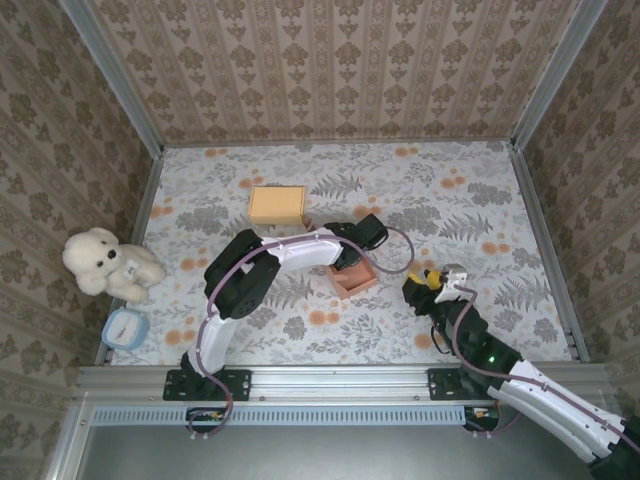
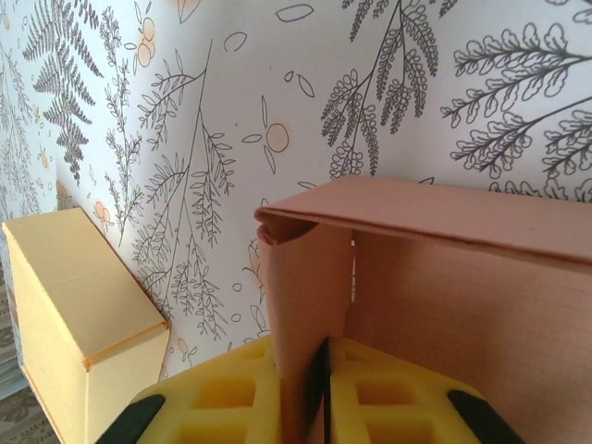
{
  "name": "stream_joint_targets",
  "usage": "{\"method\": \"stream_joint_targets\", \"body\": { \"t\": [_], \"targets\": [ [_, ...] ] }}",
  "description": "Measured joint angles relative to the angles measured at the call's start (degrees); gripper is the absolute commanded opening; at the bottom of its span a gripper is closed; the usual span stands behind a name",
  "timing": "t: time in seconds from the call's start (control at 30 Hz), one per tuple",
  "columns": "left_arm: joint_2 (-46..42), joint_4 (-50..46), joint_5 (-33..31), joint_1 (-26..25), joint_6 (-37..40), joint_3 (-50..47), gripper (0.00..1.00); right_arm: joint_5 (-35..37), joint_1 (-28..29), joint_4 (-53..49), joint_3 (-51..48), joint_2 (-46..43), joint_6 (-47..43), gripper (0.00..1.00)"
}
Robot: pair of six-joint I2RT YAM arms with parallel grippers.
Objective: Fold the paper box
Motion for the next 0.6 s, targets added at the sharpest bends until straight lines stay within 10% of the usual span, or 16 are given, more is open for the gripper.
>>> {"method": "stream_joint_targets", "body": {
  "t": [0.6],
  "targets": [
    [-6.43,-1.18,5.79,1.95,-1.09,-0.02,0.46,-0.87,0.00,0.79,0.00,0.26,-0.20,0.54]
  ]
}}
